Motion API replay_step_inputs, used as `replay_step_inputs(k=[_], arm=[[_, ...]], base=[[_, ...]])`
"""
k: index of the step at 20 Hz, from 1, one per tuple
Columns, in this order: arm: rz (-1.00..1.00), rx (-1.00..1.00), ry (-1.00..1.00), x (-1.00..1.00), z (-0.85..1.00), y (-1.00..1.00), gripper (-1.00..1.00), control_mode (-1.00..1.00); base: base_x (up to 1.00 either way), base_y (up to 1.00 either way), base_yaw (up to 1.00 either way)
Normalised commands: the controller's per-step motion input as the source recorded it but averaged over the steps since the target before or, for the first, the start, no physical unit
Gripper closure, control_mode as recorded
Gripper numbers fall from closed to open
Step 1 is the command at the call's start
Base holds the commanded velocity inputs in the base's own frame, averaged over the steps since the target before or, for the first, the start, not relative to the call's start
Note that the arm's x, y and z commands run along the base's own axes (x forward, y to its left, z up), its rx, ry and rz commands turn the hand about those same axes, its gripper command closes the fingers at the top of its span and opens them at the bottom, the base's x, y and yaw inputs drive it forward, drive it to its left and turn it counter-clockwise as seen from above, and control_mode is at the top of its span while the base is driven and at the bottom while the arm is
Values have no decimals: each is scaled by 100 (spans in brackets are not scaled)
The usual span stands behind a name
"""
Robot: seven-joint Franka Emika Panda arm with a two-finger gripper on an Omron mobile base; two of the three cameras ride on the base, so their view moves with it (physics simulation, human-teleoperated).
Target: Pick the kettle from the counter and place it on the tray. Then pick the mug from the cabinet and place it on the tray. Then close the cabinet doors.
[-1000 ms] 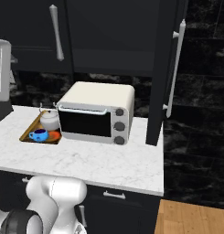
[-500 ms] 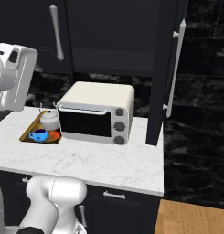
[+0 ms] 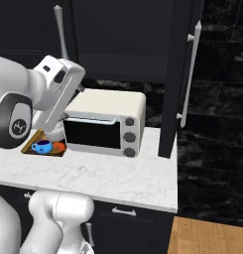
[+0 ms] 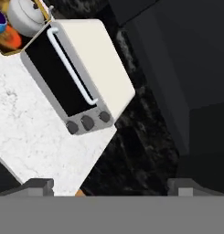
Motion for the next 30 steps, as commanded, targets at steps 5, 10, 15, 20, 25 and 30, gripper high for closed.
replay_step_inputs(k=[5, 10, 15, 20, 25, 30], arm=[[-20, 18, 0, -11, -2, -79, -100, -100], [-25, 4, 0, -27, -3, -59, -100, -100], [-11, -1, -4, -50, -1, -43, -100, -100], [-12, -1, -6, -58, 0, -46, -100, -100], [-5, -5, -1, -48, 0, -52, -100, -100], [0, -14, 5, -14, 0, -58, -100, -100]], base=[[0, 0, 0], [0, 0, 0], [0, 0, 0], [0, 0, 0], [0, 0, 0], [0, 0, 0]])
